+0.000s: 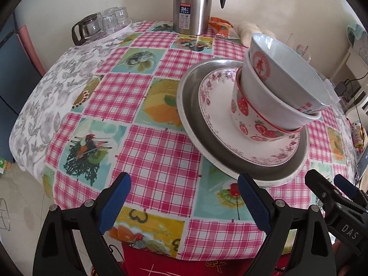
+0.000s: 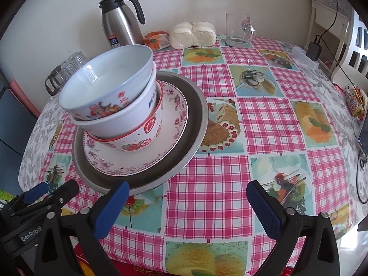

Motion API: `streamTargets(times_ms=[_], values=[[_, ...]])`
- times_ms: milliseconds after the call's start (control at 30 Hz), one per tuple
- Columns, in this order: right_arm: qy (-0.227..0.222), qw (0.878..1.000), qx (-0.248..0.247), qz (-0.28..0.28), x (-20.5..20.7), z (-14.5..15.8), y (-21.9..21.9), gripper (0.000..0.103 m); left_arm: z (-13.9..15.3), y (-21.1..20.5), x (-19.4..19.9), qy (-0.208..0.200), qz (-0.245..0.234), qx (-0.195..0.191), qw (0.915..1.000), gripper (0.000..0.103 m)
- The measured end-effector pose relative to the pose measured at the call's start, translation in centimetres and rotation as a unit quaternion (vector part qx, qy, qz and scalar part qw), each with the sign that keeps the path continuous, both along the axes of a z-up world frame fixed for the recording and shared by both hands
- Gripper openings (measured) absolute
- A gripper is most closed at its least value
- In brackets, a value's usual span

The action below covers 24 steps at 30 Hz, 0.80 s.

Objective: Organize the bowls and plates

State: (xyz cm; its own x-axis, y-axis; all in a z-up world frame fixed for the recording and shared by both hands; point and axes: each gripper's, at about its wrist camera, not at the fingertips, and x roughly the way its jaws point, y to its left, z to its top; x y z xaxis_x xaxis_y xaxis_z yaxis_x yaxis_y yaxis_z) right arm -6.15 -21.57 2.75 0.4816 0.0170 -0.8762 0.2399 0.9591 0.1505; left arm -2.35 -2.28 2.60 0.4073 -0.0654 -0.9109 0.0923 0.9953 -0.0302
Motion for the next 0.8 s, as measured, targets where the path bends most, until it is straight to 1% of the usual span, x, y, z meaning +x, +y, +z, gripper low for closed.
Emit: streamTargets(times_ms=[200, 467, 800], values=[[0.000, 1.000, -0.001, 0.002, -0.01, 0.02, -0.08, 0.103, 0.36, 0.15, -0.12, -0.007, 0.007, 0.000, 1.0000, 0.094], [0.000, 1.000, -0.003, 0.003, -0.01, 0.02, -0.03, 0.103, 0.55, 0.37, -0.10, -0.010, 0.012, -0.003, 0.9999, 0.094], [0.001, 1.000, -0.004, 0.004, 0.01, -0.01, -0.07, 0.103, 0.54, 0.52, -0.06, -0.009, 0.021, 0.002, 0.9997, 0.094]])
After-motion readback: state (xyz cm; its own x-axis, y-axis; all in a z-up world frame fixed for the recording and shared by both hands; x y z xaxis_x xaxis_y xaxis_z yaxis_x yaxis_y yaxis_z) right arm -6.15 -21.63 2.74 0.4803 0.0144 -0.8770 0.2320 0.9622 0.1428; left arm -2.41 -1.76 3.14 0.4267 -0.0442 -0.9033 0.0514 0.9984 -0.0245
